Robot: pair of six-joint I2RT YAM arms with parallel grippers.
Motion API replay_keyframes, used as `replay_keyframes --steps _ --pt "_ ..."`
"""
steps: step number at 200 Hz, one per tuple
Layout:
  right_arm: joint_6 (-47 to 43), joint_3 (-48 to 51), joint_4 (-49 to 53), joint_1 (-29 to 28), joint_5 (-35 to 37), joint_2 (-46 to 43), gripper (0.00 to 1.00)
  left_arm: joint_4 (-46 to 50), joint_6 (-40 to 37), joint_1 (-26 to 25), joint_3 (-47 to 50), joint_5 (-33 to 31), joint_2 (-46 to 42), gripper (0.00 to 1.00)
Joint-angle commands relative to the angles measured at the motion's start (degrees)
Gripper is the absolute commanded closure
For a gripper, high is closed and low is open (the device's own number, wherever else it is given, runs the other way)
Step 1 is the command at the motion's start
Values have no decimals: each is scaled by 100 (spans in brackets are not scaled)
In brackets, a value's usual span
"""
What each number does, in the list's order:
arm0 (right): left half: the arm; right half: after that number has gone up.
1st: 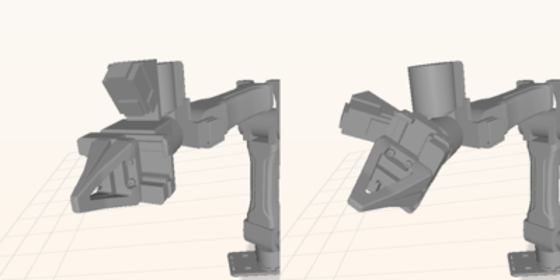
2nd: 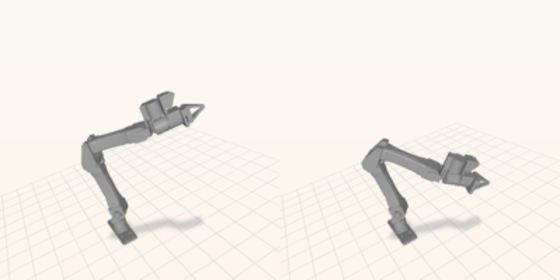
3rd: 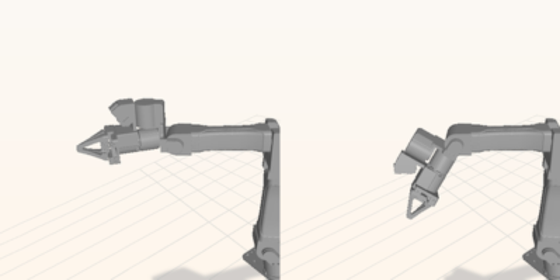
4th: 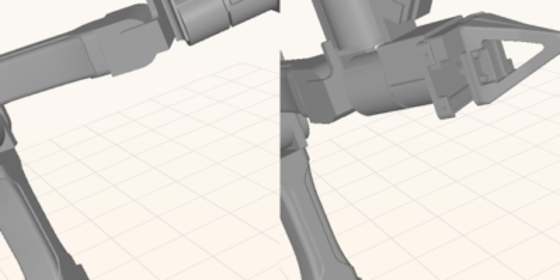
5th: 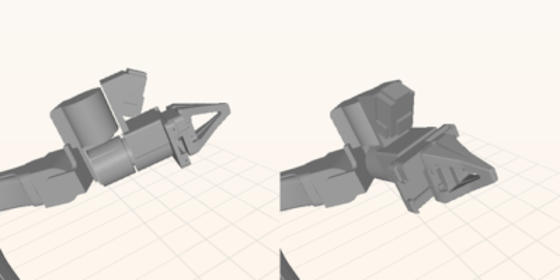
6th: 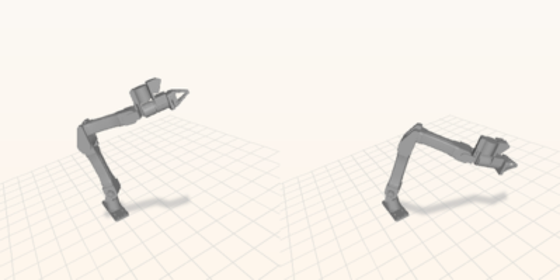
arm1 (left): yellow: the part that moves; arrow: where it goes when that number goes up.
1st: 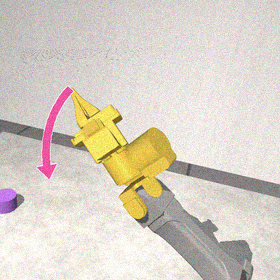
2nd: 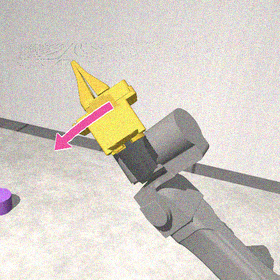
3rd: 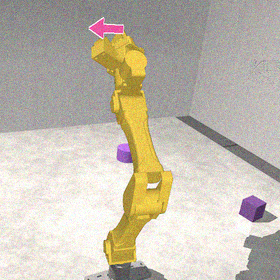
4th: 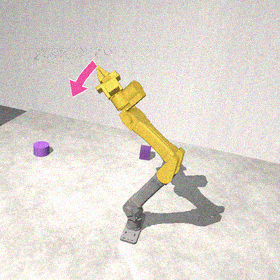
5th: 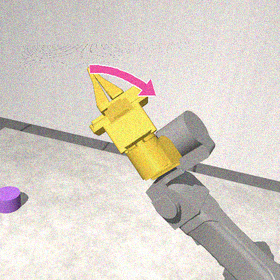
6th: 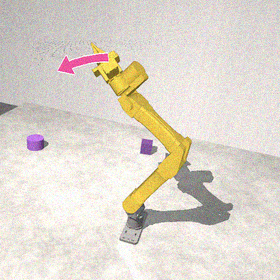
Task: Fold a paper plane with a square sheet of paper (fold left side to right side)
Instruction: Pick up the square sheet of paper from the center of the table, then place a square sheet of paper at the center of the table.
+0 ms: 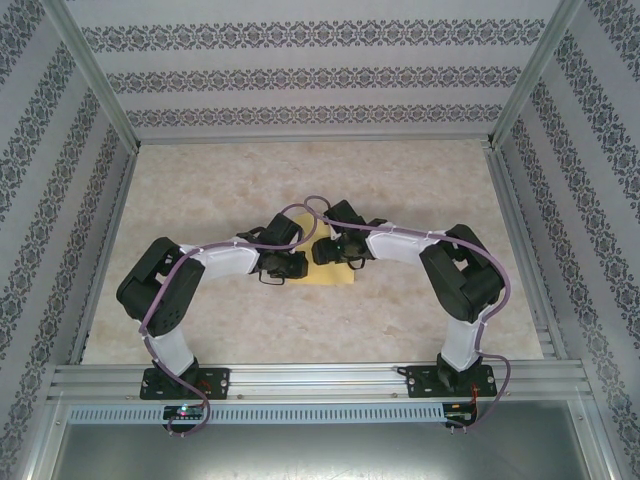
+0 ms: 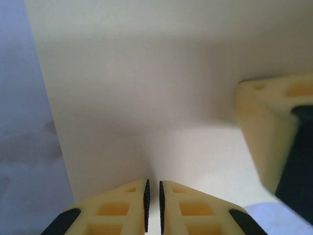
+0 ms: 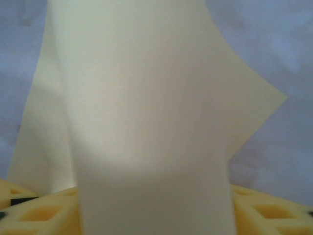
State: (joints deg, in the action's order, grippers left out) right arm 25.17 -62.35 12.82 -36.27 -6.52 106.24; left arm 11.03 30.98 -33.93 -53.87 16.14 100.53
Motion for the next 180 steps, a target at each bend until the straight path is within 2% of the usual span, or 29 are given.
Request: replay_keyframes --steps 1,21,61,77,88,119,145,180 --pt "-12 74 151 -30 -135 -216 48 -172 90 89 146 131 -342 80" --pt "-80 91 84 -2 -222 -351 59 -324 177 288 309 365 -708 76" --pt "-237 381 -372 175 -844 -912 70 -772 268 975 952 909 -1826 64" --pt "-310 526 -562 305 -1260 -1217 72 -1048 299 1305 1279 1192 -2346 54" --pt "-326 680 -772 432 -1628 -1500 72 -1200 353 1490 1494 1281 -2757 42" --pt "-342 1211 -1417 925 -2972 -2507 72 -1667 387 1674 1910 1436 -4036 17" --pt "-829 1073 -913 1116 -3820 -3293 71 -2093 357 1685 1913 1892 -4692 7" --pt "-1199 701 -184 1116 -4472 -4049 71 -2816 376 1688 1687 2857 -4902 3"
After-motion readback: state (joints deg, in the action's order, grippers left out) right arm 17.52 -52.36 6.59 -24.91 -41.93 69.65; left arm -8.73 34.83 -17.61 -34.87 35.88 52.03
